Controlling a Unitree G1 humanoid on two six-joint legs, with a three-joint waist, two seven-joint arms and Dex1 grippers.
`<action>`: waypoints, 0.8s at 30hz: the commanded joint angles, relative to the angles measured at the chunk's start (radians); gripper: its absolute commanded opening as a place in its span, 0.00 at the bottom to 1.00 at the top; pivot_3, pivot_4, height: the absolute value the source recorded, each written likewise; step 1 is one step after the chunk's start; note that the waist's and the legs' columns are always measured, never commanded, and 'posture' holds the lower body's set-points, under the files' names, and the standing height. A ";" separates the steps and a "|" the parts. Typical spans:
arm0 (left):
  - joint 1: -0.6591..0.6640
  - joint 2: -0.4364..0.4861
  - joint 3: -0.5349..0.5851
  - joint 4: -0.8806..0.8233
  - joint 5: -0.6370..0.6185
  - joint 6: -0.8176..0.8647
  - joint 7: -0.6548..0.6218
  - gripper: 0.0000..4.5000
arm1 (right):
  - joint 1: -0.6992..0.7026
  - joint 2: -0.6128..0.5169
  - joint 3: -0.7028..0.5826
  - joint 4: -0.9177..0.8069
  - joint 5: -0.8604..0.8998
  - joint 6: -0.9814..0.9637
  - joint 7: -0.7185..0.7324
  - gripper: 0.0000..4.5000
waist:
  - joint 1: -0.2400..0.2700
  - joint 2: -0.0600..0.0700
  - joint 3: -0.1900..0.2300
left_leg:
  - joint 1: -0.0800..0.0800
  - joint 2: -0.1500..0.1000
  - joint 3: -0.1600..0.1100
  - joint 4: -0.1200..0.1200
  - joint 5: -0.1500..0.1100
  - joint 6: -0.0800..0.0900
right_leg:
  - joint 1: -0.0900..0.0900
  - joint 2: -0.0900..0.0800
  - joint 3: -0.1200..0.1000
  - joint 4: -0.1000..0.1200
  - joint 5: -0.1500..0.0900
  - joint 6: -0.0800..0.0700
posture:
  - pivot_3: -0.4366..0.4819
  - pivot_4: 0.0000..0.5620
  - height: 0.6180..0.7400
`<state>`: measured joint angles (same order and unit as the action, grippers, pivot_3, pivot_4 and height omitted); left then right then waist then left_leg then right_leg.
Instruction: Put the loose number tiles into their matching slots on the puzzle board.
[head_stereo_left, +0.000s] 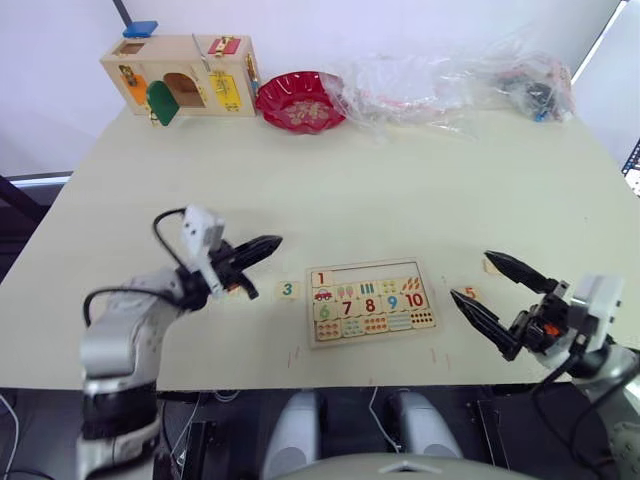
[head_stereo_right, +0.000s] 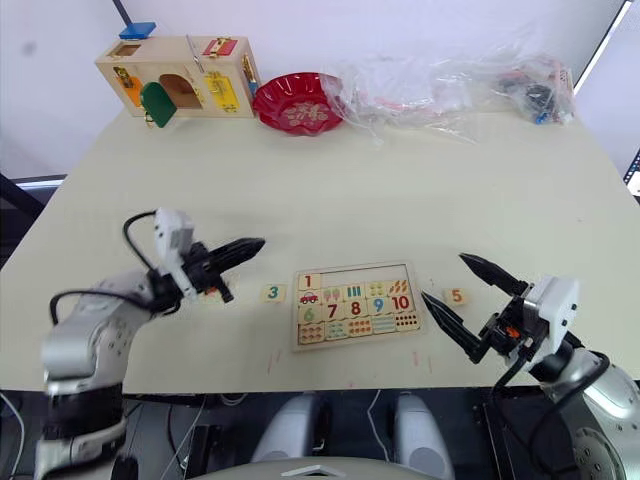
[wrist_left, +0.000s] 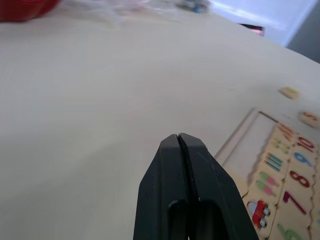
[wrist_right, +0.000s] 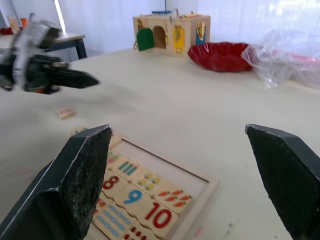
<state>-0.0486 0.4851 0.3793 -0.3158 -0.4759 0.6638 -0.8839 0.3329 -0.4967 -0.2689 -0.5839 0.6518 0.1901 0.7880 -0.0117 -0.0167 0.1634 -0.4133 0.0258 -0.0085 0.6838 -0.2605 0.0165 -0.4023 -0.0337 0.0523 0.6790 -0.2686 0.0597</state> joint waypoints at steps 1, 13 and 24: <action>0.063 -0.011 0.087 -0.061 -0.042 -0.085 0.038 0.01 | -0.003 -0.024 -0.069 0.050 0.024 -0.041 0.052 1.00 | 0.012 0.000 0.000 | 0.000 -0.001 -0.001 0.000 0.000 0.000 | 0.001 0.000 -0.001 0.000 0.000 0.000 | 0.48 0.27 1.00; 0.401 -0.039 0.245 -0.085 -0.154 -0.223 0.004 0.52 | 0.123 -0.073 -0.254 0.193 0.049 -0.080 0.163 1.00 | 0.008 0.000 -0.001 | 0.009 0.000 0.003 -0.003 0.000 0.000 | 0.009 -0.001 0.001 -0.002 -0.001 -0.002 | 0.48 0.27 1.00; 0.510 0.013 0.227 -0.035 -0.151 -0.313 -0.055 0.98 | 0.232 -0.105 -0.334 0.223 0.066 -0.087 0.281 1.00 | 0.002 -0.001 -0.002 | 0.014 0.001 0.006 -0.006 0.000 0.000 | 0.010 -0.002 0.003 -0.002 -0.007 -0.007 | 0.48 0.27 1.00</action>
<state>0.4580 0.4800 0.5976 -0.3411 -0.6130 0.3768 -0.9208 0.5625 -0.5901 -0.5679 -0.3361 0.6920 0.1188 1.0494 -0.0097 -0.0182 0.1614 -0.3992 0.0268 -0.0019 0.6770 -0.2609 0.0164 -0.3920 -0.0353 0.0555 0.6765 -0.2756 0.0526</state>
